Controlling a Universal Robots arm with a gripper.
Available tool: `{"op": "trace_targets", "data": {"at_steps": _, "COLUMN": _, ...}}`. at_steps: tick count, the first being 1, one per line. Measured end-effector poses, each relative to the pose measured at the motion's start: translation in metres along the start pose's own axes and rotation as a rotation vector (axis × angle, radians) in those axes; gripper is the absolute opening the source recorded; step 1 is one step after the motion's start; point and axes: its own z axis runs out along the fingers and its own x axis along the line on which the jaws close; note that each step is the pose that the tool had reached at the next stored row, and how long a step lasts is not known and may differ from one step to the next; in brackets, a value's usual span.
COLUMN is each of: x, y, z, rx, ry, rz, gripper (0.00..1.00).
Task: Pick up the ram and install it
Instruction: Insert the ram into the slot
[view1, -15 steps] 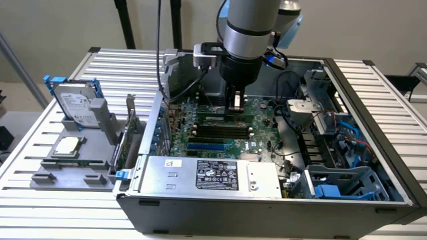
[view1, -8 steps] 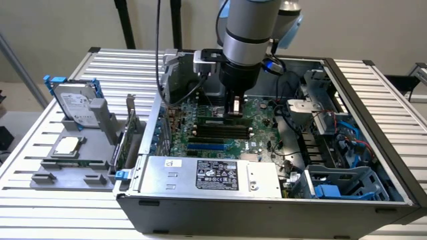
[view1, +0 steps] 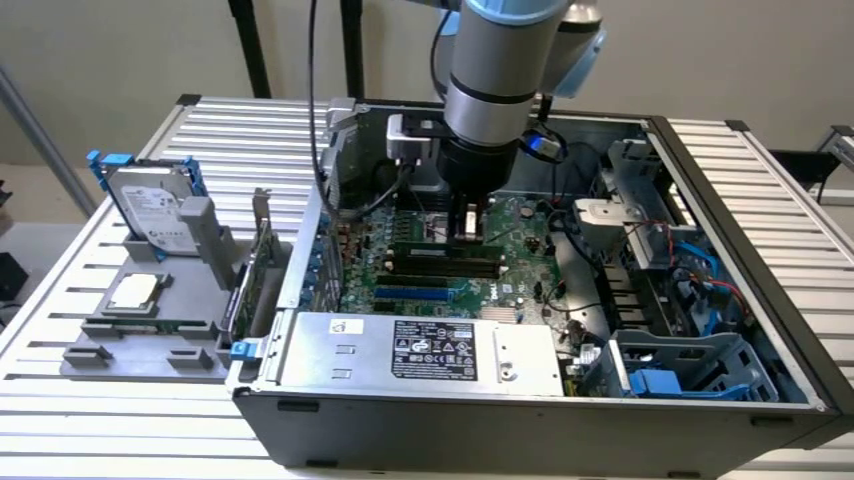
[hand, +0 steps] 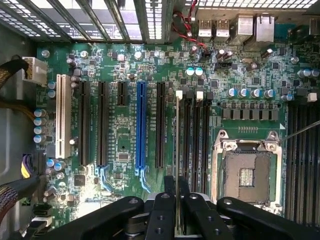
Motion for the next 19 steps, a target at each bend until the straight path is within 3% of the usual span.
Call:
{"op": "trace_targets", "data": {"at_steps": 5, "x": 0.000, "y": -0.0004, "z": 0.0080, "rx": 0.0001, "ry": 0.0033, "rz": 0.000, "gripper": 0.13}}
{"op": "trace_targets", "data": {"at_steps": 9, "x": 0.000, "y": -0.0005, "z": 0.0090, "rx": 0.0001, "ry": 0.0051, "rz": 0.000, "gripper": 0.13}}
{"op": "trace_targets", "data": {"at_steps": 14, "x": -0.003, "y": -0.0006, "z": 0.0106, "rx": 0.0001, "ry": 0.0151, "rz": 0.001, "gripper": 0.13}}
{"op": "trace_targets", "data": {"at_steps": 19, "x": -0.005, "y": -0.0013, "z": 0.0127, "rx": 0.0002, "ry": 0.0153, "rz": 0.001, "gripper": 0.13}}
